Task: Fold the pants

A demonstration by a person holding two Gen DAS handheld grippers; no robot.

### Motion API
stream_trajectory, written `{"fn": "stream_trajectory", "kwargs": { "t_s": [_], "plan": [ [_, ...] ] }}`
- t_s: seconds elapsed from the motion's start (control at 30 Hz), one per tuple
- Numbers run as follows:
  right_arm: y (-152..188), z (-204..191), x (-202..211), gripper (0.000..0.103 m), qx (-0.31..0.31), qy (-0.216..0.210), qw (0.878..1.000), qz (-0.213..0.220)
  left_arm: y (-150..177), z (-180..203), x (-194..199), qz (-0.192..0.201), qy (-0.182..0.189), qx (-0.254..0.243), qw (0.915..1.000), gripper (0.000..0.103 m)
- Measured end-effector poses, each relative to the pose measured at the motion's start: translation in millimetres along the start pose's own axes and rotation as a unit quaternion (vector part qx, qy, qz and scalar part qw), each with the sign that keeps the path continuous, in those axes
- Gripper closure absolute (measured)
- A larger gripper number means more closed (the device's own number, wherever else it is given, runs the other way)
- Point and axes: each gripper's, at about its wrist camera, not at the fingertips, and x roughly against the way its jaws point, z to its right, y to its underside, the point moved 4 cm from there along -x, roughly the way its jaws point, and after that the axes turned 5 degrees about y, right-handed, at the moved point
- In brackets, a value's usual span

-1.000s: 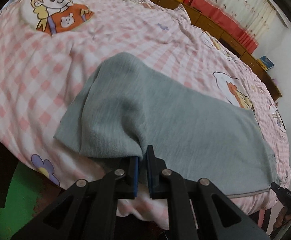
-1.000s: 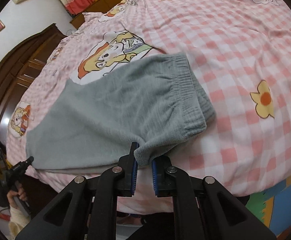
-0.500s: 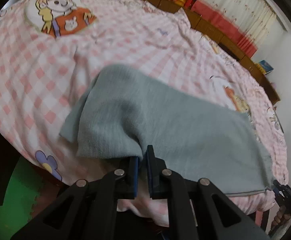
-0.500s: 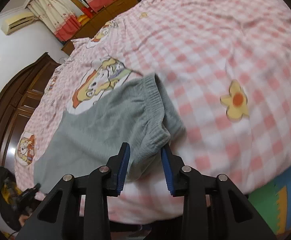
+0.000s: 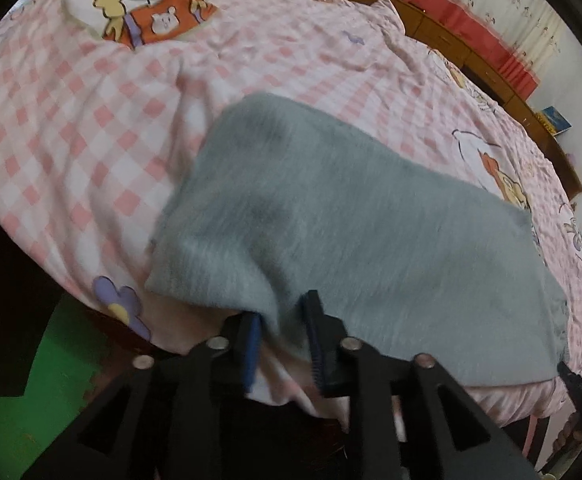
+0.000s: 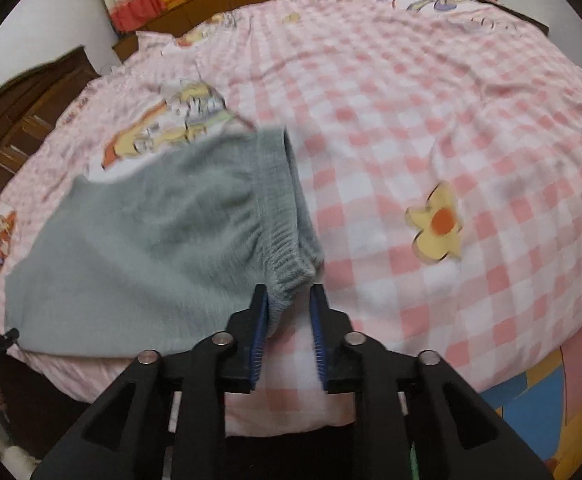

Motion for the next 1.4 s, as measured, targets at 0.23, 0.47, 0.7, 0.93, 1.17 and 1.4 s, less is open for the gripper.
{"fn": "stream_trajectory", "kwargs": {
  "t_s": [0.23, 0.47, 0.7, 0.93, 1.17, 1.4],
  "plan": [
    [-48.0, -4.3, 22.2, 0.044, 0.043, -0.012, 0.996, 0.081, -9.8, 13.2, 37.3, 0.04, -0.019, -0.024, 0.9987, 0.047],
    [-69.6, -21.1, -53.3, 0.044, 0.079, -0.014, 0.997, 0.017, -17.5, 35.3, 57.3, 0.069, -0.071, -0.04, 0.9943, 0.037],
    [-62.7, -22.3, -70.2, 0.065, 0.07, -0.022, 0.997, 0.037, -30.6, 20.0, 71.1, 0.117, -0.146, 0.0, 0.9824, 0.037],
    [-72.1, -14.6, -54.3, 0.081, 0.039, 0.029, 0.997, 0.058, -31.8, 14.0, 51.8, 0.1, -0.124, -0.002, 0.9872, 0.031],
    [-74.2, -16.4, -56.9, 0.07, 0.078, 0.068, 0.994, 0.029, -31.3, 23.4, -0.1, 0.062, -0.095, -0.039, 0.9927, 0.027],
    [-85.1, -64.0, -13.9, 0.068, 0.149, 0.107, 0.982, 0.036, -19.1, 4.3, -38.4, 0.046, -0.081, -0.026, 0.9953, 0.019]
  ]
}}
